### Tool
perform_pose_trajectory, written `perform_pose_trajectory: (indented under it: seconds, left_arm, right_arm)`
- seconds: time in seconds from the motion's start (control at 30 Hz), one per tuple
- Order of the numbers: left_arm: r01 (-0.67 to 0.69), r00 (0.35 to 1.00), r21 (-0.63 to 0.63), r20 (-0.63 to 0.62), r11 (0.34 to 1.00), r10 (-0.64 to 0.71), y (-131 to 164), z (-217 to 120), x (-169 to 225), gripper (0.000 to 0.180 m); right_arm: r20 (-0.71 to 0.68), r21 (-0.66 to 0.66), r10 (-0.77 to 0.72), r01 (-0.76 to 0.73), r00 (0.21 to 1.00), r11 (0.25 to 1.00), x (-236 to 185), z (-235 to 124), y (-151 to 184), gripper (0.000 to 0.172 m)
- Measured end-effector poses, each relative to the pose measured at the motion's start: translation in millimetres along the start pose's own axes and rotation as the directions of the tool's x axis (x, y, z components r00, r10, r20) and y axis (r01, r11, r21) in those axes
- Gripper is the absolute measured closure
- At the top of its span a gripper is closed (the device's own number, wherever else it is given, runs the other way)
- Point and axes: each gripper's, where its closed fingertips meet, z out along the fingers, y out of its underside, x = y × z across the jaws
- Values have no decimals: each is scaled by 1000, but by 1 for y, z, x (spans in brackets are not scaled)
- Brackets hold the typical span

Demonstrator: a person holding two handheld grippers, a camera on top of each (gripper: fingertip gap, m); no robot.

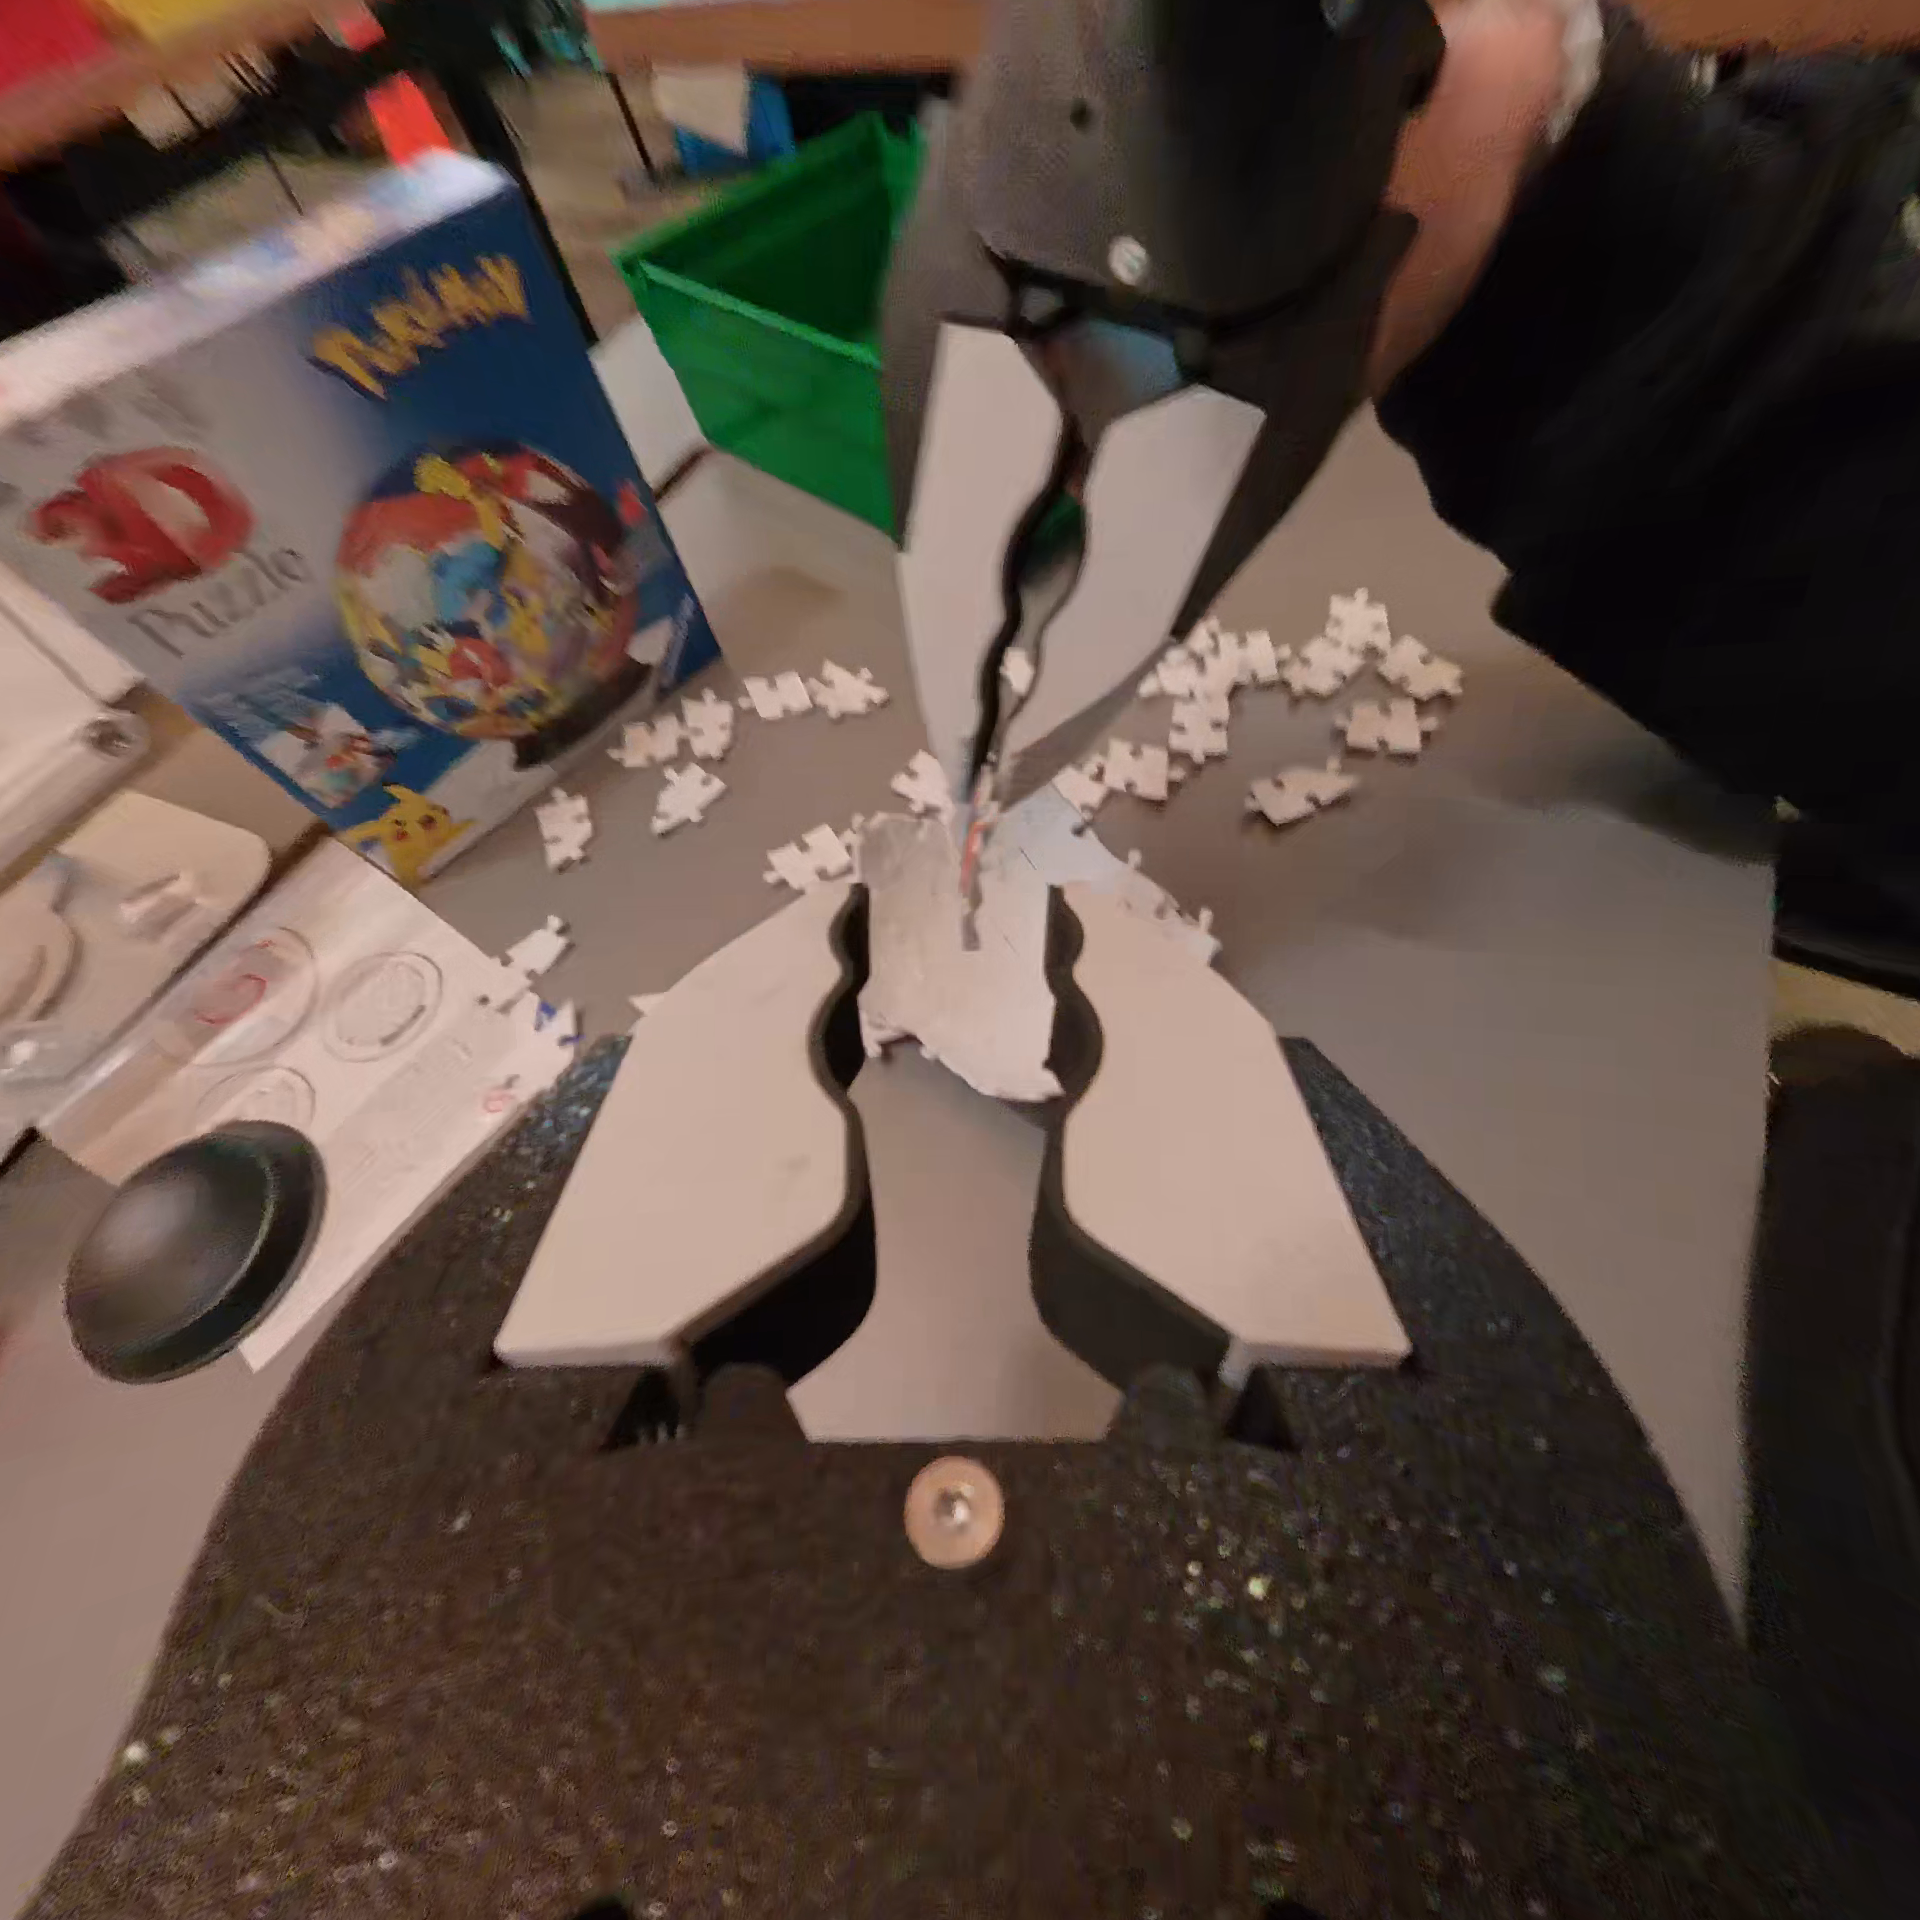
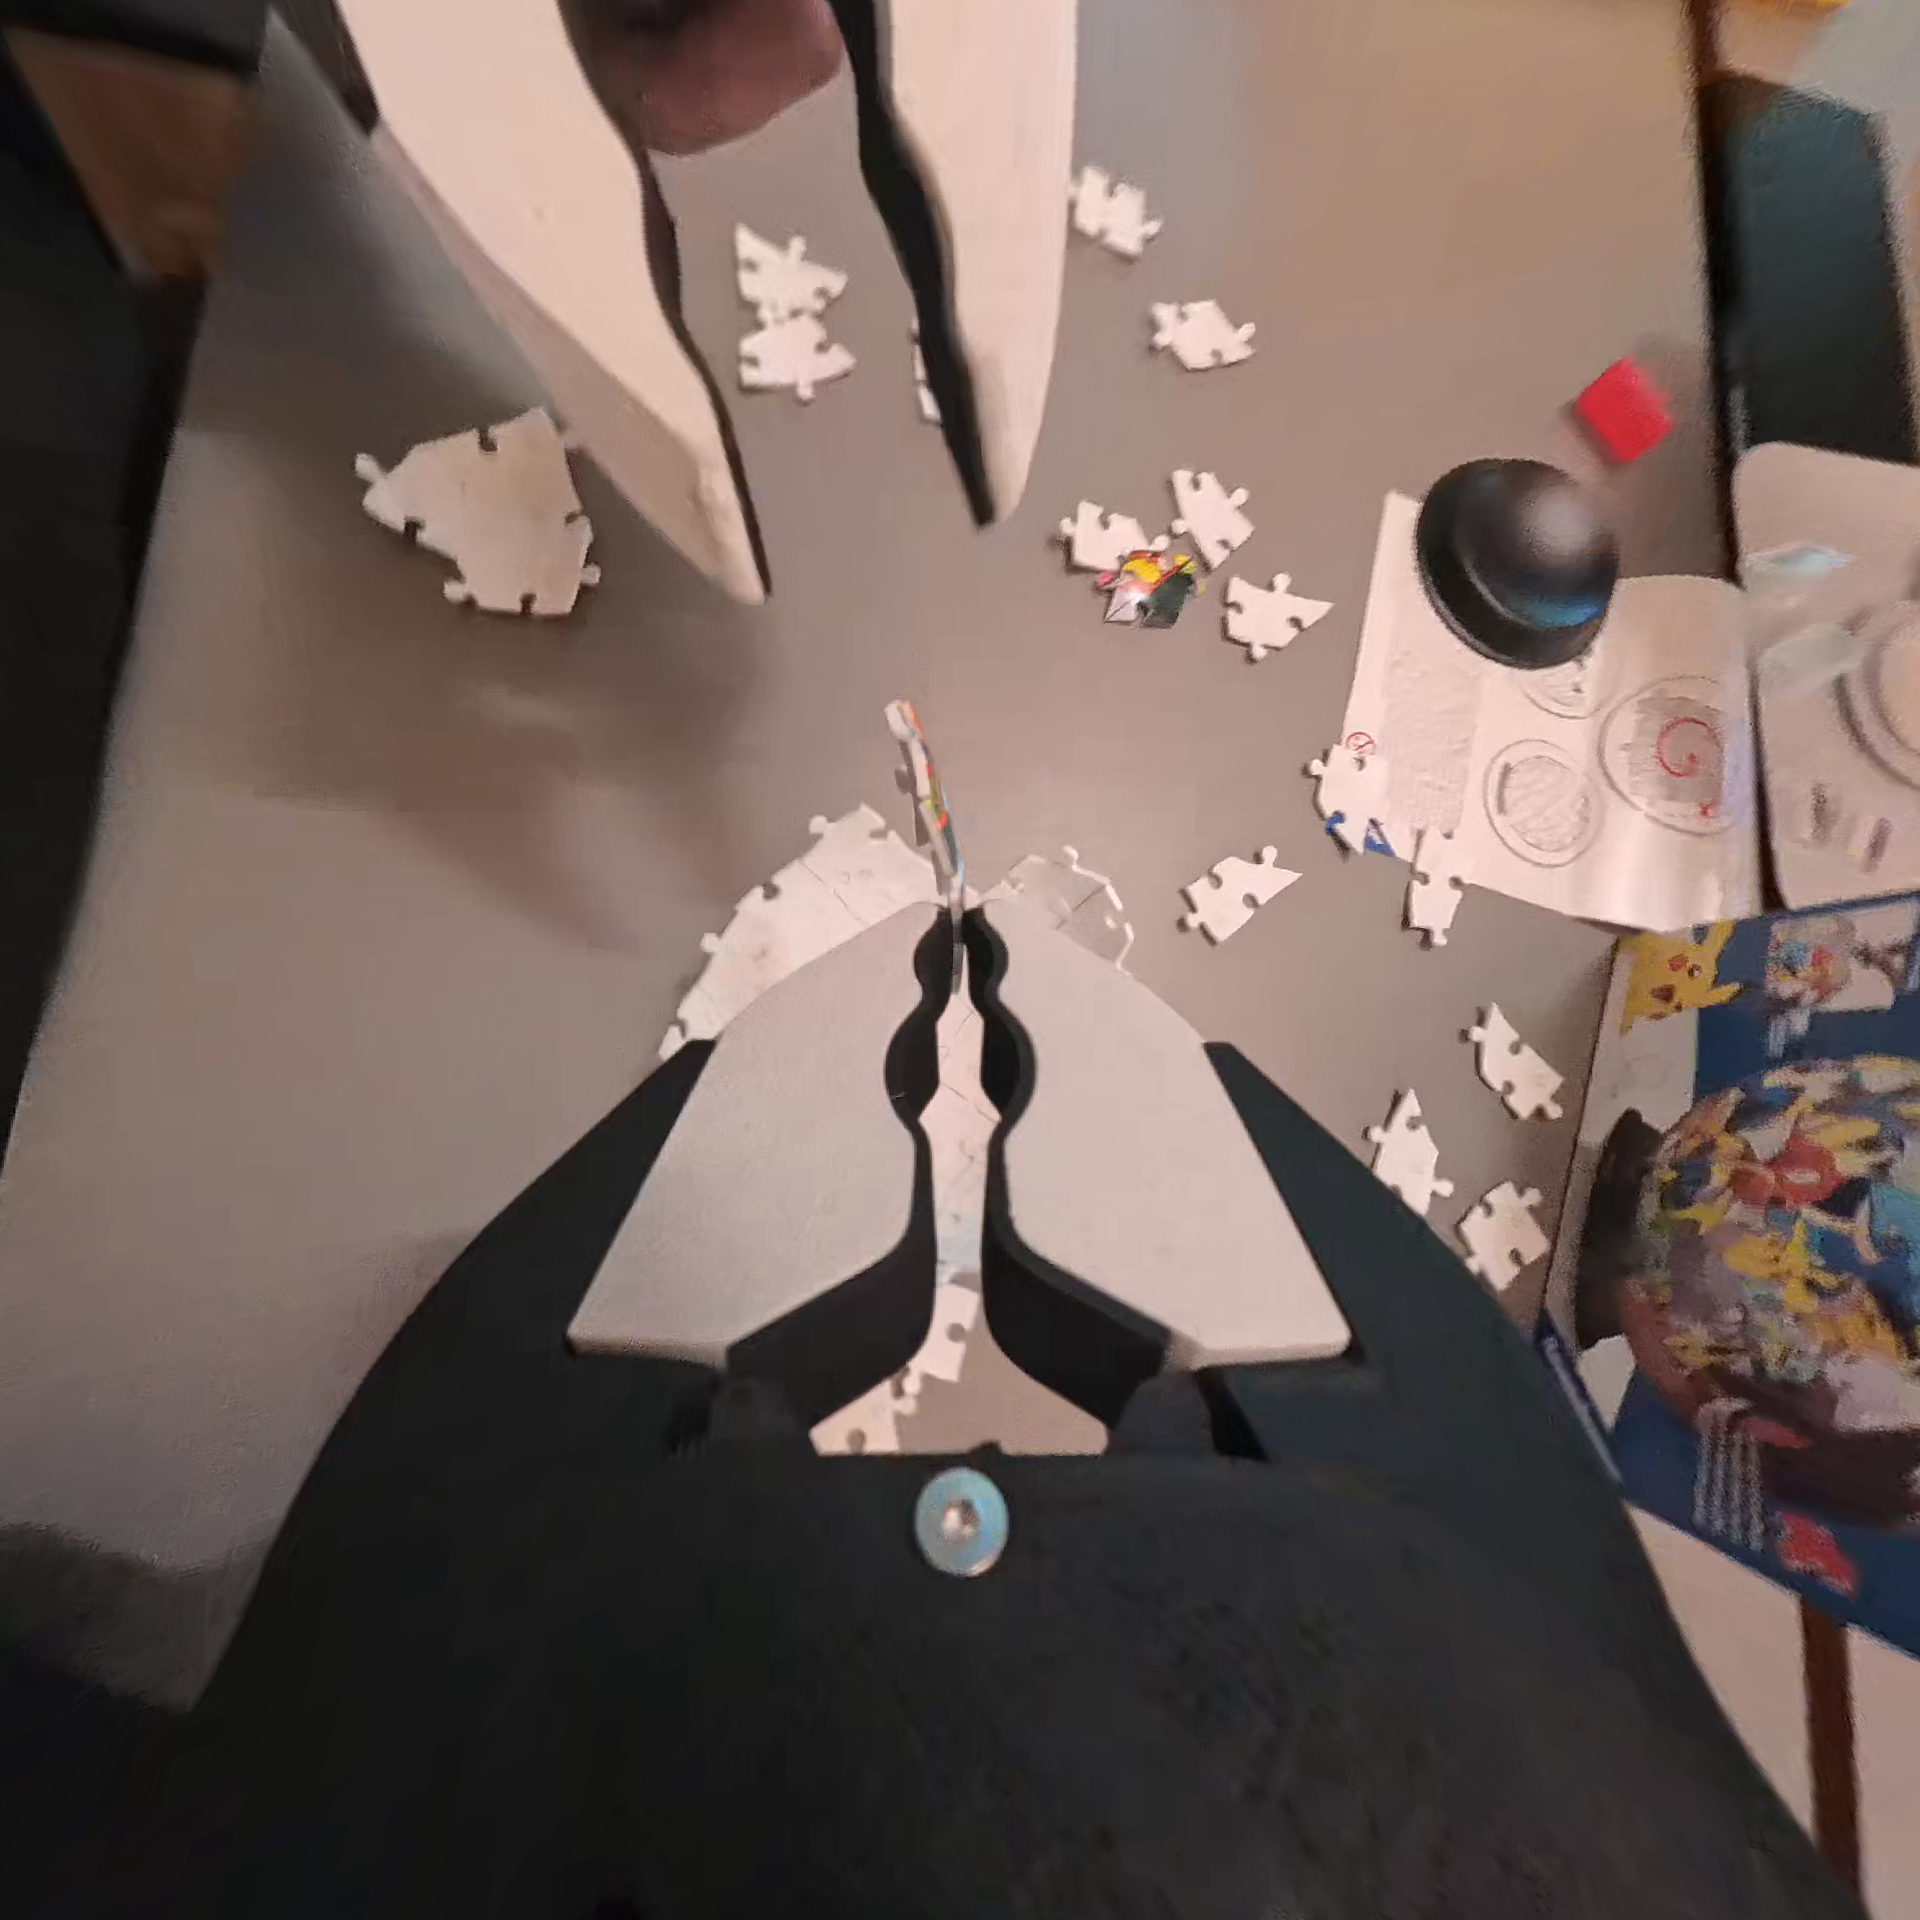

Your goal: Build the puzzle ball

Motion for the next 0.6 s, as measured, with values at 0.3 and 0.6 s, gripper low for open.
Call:
perform_pose_trajectory:
  seconds: [0.3, 0.6]
  left_arm:
    - [103, 994, -303, 13, 947, -104, 33, 28, -5, 164]
    - [75, 997, -386, 28, 919, -70, 46, 36, -9, 174]
  right_arm:
    - [234, -83, -102, 124, 967, 989, 4, 17, -11, 170]
    - [352, -149, -144, 207, 925, 967, 3, 32, -5, 170]
